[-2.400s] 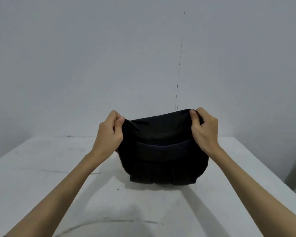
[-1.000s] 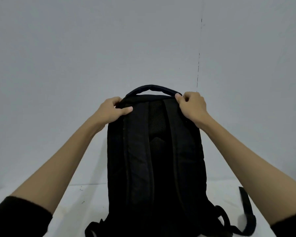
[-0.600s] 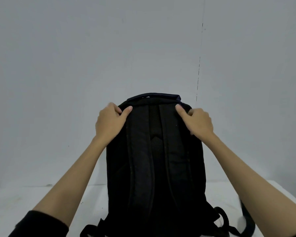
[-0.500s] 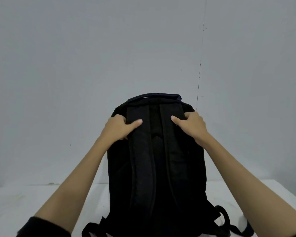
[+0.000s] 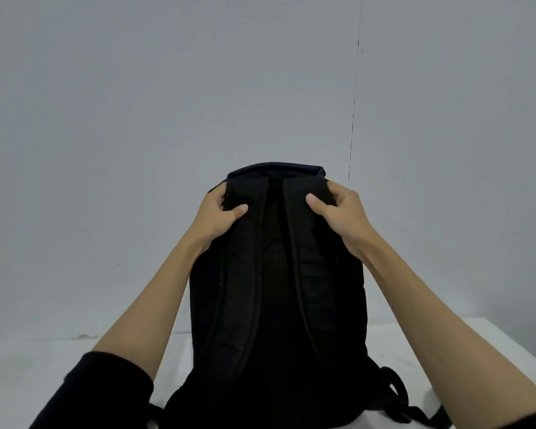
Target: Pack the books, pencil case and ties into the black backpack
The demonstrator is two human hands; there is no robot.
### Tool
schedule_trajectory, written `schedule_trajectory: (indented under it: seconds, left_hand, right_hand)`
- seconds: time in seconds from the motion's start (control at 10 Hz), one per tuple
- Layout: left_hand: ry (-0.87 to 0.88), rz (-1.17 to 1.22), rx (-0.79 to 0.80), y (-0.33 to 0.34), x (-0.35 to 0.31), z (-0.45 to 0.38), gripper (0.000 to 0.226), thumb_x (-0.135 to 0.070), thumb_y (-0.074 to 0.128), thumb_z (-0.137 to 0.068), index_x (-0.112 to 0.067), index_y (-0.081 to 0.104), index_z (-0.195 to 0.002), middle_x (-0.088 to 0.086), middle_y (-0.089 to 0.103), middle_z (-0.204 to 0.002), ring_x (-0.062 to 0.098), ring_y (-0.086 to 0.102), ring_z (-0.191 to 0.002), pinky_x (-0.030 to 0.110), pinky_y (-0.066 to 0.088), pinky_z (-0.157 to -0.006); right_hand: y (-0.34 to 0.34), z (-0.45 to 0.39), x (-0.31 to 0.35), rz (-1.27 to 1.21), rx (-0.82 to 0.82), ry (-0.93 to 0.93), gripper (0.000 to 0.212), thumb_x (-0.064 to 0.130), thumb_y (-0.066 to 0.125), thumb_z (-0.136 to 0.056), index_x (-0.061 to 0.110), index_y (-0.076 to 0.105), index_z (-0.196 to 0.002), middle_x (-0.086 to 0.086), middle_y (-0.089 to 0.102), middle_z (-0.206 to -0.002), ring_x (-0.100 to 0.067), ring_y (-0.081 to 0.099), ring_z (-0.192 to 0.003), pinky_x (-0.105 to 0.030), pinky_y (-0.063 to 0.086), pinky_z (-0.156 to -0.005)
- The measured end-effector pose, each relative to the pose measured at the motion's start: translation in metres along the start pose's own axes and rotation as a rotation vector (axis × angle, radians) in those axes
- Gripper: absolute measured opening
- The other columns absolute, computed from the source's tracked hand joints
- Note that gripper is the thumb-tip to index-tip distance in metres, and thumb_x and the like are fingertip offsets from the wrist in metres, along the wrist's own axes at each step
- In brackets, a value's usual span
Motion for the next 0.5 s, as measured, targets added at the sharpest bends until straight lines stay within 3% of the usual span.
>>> schedule_trajectory:
  seconds: [0.1,0.2,0.3,0.4,0.5]
  left_hand:
    - [-0.077,-0.140,0.041,-0.002,0.023,0.020,0.040,-0.011,0.067,-0.086,-0.014,0.056,-0.124,0.001,0.061,-0.122,0.017,0.057,-0.113,0.033,0.045,-0.101]
    - [-0.120,-0.185,0.018,-0.001,0.041,0.052,0.034,-0.018,0.069,-0.085,-0.015,0.059,-0.117,-0.004,0.063,-0.112,0.012,0.059,-0.104,0.027,0.046,-0.094]
    - [-0.100,-0.191,-0.096,0.000,0.055,0.091,0.018,-0.024,0.070,-0.084,-0.019,0.063,-0.100,-0.007,0.068,-0.095,0.008,0.064,-0.088,0.017,0.049,-0.078]
    - [-0.117,-0.194,-0.243,-0.002,0.066,0.119,0.017,-0.026,0.068,-0.085,-0.017,0.062,-0.099,-0.009,0.066,-0.085,0.005,0.061,-0.074,0.009,0.046,-0.064]
    - [-0.192,-0.157,-0.266,0.002,0.073,0.151,0.022,-0.026,0.067,-0.085,-0.022,0.058,-0.105,-0.011,0.062,-0.090,0.004,0.059,-0.083,0.009,0.045,-0.066]
  right_hand:
    - [-0.004,0.011,-0.027,0.180,0.003,0.080,0.009,0.018,0.067,-0.087,0.016,0.066,-0.096,-0.004,0.070,-0.098,-0.020,0.066,-0.093,-0.034,0.055,-0.084]
    - [-0.009,0.026,-0.051,0.343,-0.013,0.096,0.015,0.023,0.069,-0.084,0.011,0.068,-0.094,-0.005,0.070,-0.093,-0.021,0.066,-0.090,-0.039,0.054,-0.085]
    - [-0.011,0.050,-0.062,0.379,-0.055,0.042,0.014,0.024,0.070,-0.084,0.011,0.066,-0.084,-0.001,0.068,-0.079,-0.017,0.065,-0.078,-0.029,0.053,-0.075]
    - [-0.015,0.070,-0.072,0.427,-0.117,0.046,0.029,0.029,0.071,-0.083,0.016,0.053,-0.063,0.005,0.056,-0.059,-0.011,0.054,-0.059,-0.019,0.041,-0.056]
    - [-0.023,0.098,-0.092,0.535,-0.054,0.159,0.040,0.040,0.071,-0.080,0.017,0.045,-0.060,0.003,0.050,-0.056,-0.014,0.049,-0.056,-0.026,0.039,-0.055]
Point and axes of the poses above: each hand's wrist, its own z-axis away from the middle knuckle, its own y-axis out of the palm, x = y × z, the point moved 9 cm from there along -z, towards the middle knuckle
